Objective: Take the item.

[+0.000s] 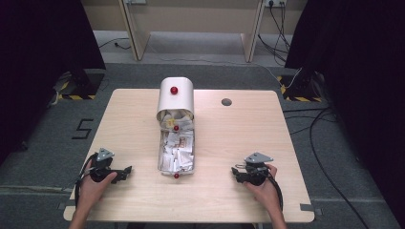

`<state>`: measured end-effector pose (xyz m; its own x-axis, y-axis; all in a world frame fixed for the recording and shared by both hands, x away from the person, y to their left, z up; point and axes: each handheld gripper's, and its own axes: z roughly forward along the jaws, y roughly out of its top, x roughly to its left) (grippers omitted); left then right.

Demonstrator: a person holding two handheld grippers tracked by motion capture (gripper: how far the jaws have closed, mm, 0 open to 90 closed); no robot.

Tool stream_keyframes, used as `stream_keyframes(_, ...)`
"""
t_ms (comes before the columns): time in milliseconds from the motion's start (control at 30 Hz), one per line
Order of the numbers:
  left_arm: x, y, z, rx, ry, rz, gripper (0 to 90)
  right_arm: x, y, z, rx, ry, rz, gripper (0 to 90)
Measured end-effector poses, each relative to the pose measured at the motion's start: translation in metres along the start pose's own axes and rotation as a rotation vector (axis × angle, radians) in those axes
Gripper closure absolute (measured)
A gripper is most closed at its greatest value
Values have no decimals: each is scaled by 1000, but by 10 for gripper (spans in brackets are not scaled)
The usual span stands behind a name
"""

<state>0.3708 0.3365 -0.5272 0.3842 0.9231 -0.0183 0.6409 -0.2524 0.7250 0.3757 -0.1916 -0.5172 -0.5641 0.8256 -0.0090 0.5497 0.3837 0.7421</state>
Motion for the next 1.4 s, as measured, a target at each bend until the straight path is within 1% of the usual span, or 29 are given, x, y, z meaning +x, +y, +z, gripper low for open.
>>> stream_keyframes(533,0,0,0,0,0,0,0,1,0,0,1,-1,1,315)
stream_keyframes(733,0,0,0,0,0,0,0,2,0,0,-2,1,3,328)
stream_keyframes(833,0,0,0,0,0,0,0,1,1,0,-7,-4,-3,329)
stream_keyframes(967,0,0,0,0,0,0,0,1,2,-2,-19,-9,-2,323)
stream_keyframes(1067,0,0,0,0,0,0,0,0,4,-7,-43,-20,1,320)
stream_keyframes(1267,0,0,0,0,0,0,0,-2,7,-12,-67,-30,7,318)
stream_keyframes(1400,0,0,0,0,0,0,0,-1,9,-15,-77,-27,3,323)
